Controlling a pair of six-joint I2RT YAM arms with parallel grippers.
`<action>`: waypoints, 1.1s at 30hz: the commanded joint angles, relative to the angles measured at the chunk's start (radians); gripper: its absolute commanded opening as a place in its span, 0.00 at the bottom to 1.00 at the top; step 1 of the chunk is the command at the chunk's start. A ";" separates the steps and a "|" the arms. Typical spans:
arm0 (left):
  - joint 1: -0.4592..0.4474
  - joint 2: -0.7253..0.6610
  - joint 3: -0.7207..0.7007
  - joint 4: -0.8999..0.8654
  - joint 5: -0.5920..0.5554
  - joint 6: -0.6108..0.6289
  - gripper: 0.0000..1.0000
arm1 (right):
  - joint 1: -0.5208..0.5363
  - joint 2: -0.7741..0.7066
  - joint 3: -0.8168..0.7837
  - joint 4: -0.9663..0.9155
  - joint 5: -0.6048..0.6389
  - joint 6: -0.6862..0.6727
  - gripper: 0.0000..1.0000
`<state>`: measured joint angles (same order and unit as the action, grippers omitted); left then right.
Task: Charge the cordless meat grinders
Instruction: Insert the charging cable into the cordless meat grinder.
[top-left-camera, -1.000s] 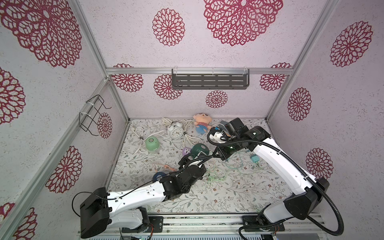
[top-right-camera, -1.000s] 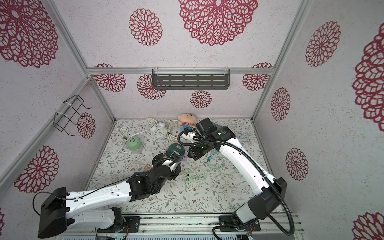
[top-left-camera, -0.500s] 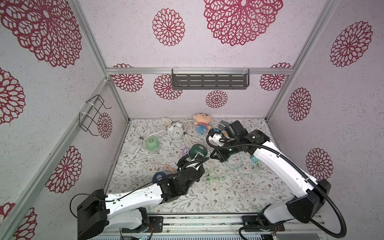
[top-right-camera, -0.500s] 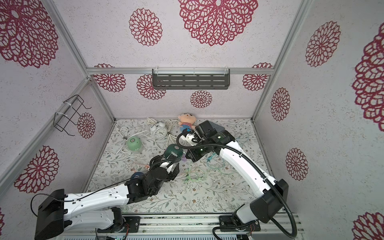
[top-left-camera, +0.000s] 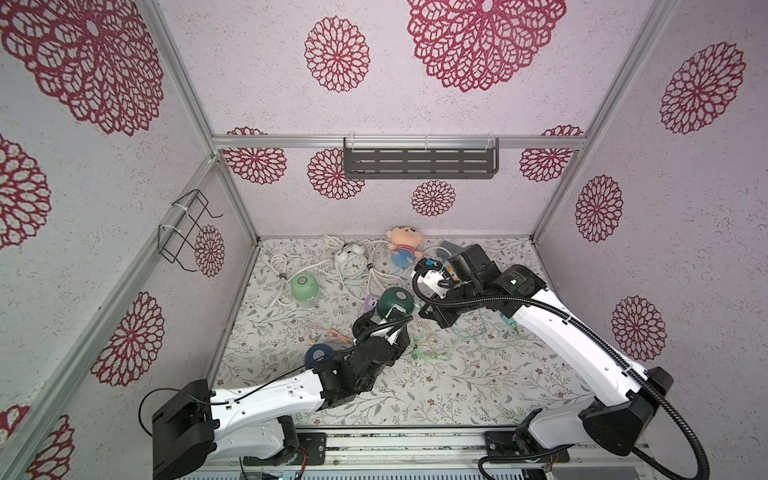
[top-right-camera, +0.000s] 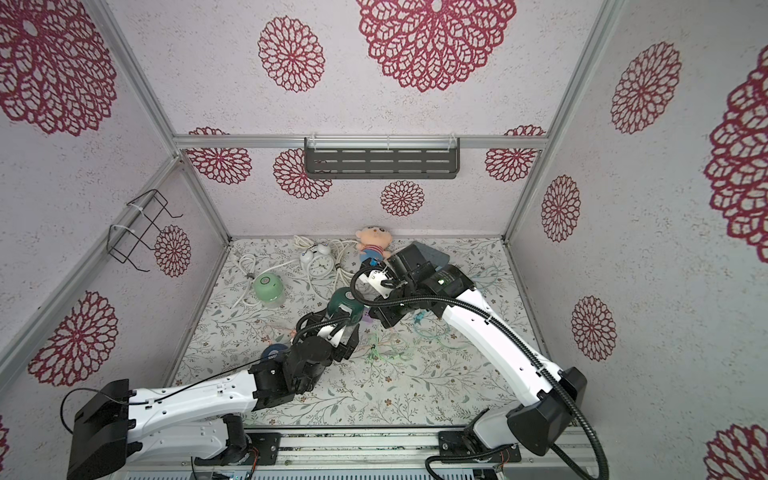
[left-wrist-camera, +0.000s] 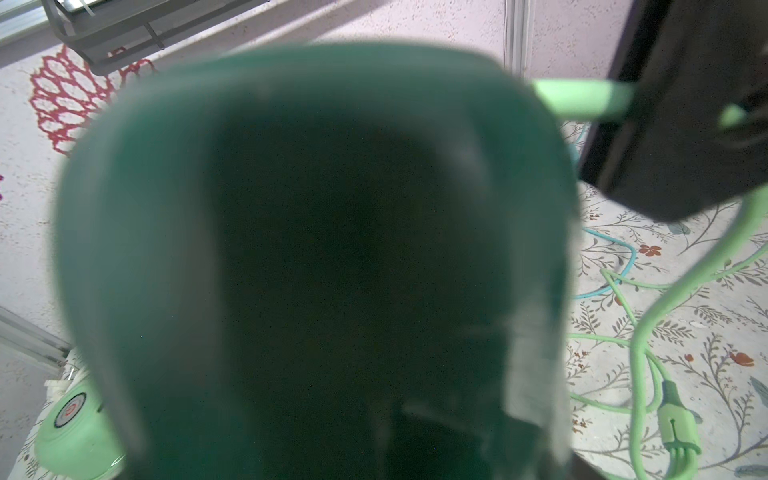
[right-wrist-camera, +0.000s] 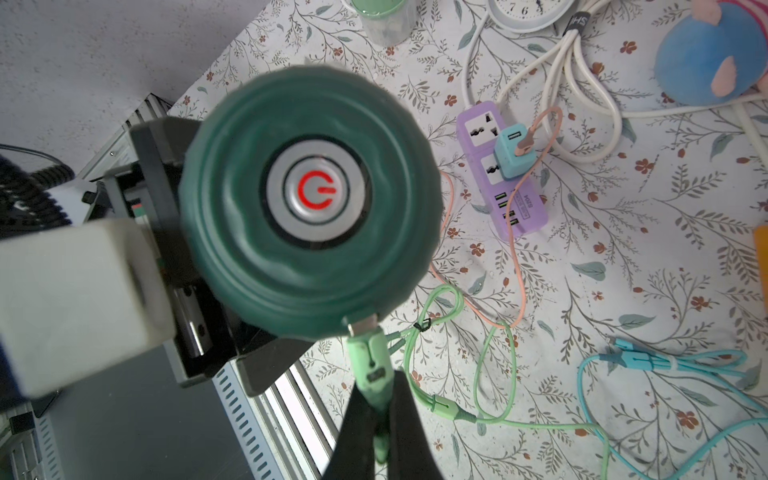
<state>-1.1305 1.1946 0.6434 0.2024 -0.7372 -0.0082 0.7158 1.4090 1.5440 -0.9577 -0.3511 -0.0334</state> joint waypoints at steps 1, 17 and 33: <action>-0.060 0.017 -0.017 0.028 0.260 0.125 0.82 | 0.059 -0.038 0.024 0.283 -0.071 -0.003 0.00; -0.055 0.036 -0.011 0.149 0.225 0.125 0.95 | 0.105 -0.060 -0.047 0.305 0.019 0.015 0.00; -0.067 -0.230 -0.116 -0.126 0.131 -0.062 0.90 | 0.096 0.002 -0.236 0.470 0.056 0.037 0.00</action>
<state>-1.1717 1.0470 0.5415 0.1848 -0.5495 -0.0006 0.8104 1.4105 1.3025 -0.5716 -0.2665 -0.0189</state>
